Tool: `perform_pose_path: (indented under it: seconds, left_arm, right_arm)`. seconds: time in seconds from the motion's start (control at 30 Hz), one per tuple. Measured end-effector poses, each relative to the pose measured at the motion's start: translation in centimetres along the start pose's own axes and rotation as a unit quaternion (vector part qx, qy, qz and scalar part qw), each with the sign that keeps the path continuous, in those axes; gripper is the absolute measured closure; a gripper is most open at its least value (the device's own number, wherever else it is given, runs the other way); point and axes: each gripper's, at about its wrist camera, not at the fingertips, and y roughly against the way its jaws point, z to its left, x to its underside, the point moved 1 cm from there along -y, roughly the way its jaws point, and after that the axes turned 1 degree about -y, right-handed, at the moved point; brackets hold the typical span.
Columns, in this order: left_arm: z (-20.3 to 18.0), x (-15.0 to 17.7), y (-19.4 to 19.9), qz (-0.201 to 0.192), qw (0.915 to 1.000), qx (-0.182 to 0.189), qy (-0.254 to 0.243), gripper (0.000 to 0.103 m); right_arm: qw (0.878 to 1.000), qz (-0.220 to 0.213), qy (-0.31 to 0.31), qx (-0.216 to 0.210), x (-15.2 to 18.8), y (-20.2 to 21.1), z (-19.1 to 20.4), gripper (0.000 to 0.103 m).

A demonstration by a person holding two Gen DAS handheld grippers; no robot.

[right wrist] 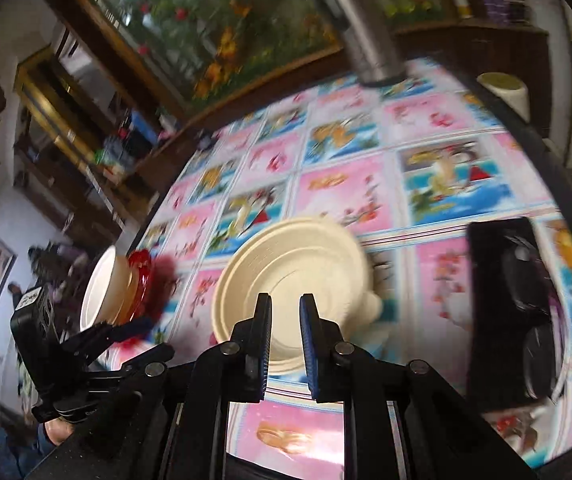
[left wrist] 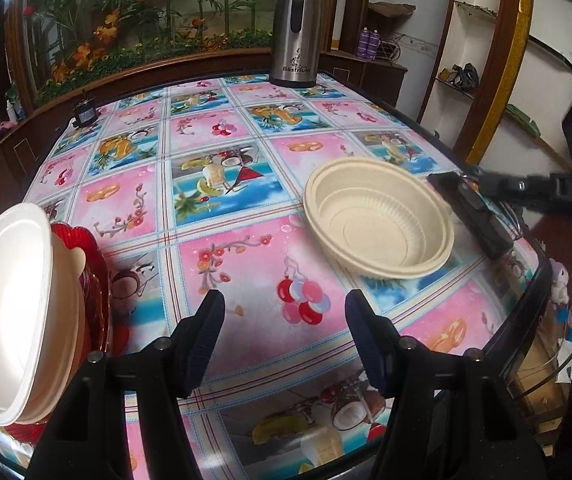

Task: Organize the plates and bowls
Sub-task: 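Push the loose cream bowl toward the left gripper with the right gripper, then grasp the rim of the cream bowl with the left gripper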

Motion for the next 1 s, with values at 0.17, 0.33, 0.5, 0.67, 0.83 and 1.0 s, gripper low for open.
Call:
perform_pose_path:
  seconds: [0.17,0.33,0.5,0.67,0.83,1.0]
  left_arm:
    - [-0.2,-1.2,-0.3,0.000,0.9995,0.025,0.019,0.040]
    - [0.2,-2.1,-1.4,0.010,0.9979,0.043,0.048,0.027]
    - [0.6,-3.1,-3.0,0.024,0.9958,0.055,0.068,0.022]
    - [0.7,-4.0,-5.3,0.043,0.9946,0.052,0.079,0.020]
    - [0.6,-4.8,-6.9,0.052,0.9928,0.059,0.090,0.020]
    - [0.7,-5.0,-7.8,0.039,0.9944,0.040,0.090,0.032]
  right_arm:
    - [0.999,0.000,-0.047,-0.004,0.8,0.3,-2.3,0.084]
    - [0.998,0.000,-0.058,-0.009,1.6,-0.3,-2.5,0.044]
    - [0.998,-0.002,-0.056,-0.014,2.0,-1.0,-2.3,0.043]
    - [0.998,0.004,-0.058,-0.015,2.2,-1.8,-2.3,0.043]
    - [0.998,0.008,-0.057,-0.013,2.3,-2.4,-2.3,0.044]
    - [0.998,0.018,-0.064,-0.012,2.3,-3.5,-2.5,0.067]
